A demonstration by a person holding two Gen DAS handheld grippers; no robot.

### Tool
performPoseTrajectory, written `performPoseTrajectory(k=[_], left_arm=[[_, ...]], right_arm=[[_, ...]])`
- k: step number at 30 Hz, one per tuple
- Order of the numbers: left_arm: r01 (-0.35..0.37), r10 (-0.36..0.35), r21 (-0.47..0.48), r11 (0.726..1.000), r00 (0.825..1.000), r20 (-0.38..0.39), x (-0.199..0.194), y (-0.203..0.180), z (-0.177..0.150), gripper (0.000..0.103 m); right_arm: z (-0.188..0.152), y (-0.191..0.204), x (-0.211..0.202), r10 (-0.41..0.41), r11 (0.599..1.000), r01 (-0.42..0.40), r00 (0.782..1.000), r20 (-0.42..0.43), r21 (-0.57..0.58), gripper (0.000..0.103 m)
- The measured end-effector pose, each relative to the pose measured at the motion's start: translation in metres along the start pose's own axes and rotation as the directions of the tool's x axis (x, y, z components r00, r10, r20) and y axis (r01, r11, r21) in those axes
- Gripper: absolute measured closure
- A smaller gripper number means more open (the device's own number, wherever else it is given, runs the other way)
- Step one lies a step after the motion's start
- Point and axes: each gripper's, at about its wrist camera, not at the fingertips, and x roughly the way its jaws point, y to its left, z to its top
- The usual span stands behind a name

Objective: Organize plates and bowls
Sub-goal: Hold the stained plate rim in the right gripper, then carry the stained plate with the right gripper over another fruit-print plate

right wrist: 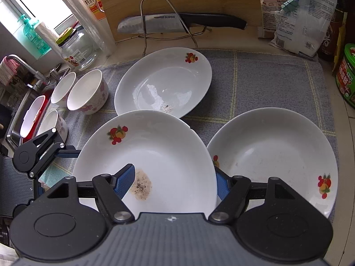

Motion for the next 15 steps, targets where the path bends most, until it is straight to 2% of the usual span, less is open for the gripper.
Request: performPoseTrajectory(k=[15], left_arm=[[0.072, -0.072, 0.061, 0.996, 0.997, 0.005, 0.055, -0.007, 0.044, 0.003]], right_arm=[[-0.008, -0.07, -0.029, -0.051, 0.996, 0.047, 0.998, 0.042, 0.08, 0.024]])
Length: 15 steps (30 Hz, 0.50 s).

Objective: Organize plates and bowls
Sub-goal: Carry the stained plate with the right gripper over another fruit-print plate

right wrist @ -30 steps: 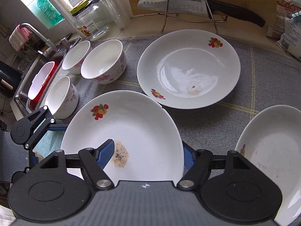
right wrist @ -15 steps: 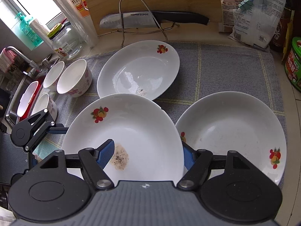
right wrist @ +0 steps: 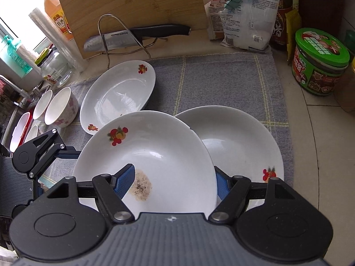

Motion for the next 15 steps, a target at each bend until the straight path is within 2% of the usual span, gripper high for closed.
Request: performPoseTrajectory(k=[15], left_arm=[[0.034, -0.034, -0.002, 0.999, 0.999, -0.032, 0.033, 0.002, 0.02, 0.003]], right_arm=[[-0.002, -0.044, 0.006, -0.003, 0.998, 0.003, 1.0, 0.006, 0.057, 0.024]])
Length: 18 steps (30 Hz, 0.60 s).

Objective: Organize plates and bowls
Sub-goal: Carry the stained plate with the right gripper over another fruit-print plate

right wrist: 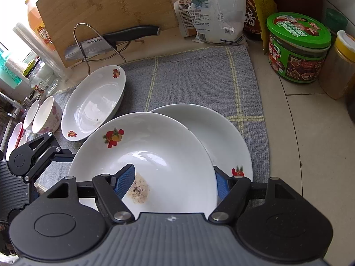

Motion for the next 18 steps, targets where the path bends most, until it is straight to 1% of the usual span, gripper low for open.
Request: performPoseTrajectory(k=[18], left_arm=[[-0.008, 0.007, -0.018, 1.0, 1.0, -0.023, 0.017, 0.008, 0.008, 0.003]], right_arm=[[0.0, -0.019, 0.012, -0.01, 0.999, 0.01, 1.0, 0.001, 0.039, 0.024]])
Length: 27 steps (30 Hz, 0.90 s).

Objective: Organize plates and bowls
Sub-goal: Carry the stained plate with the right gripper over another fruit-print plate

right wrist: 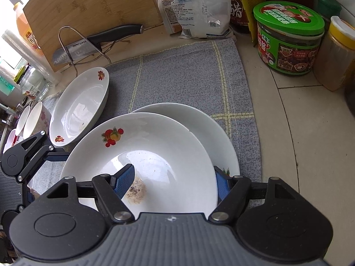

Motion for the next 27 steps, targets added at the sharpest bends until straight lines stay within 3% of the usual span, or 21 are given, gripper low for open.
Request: performPoseTrajectory(k=[27], left_arm=[[-0.008, 0.008, 0.026, 1.0, 1.0, -0.003, -0.006, 0.005, -0.004, 0.004]], right_arm=[[-0.01, -0.003, -0.013, 0.0, 0.999, 0.0, 1.0, -0.006, 0.049, 0.024]])
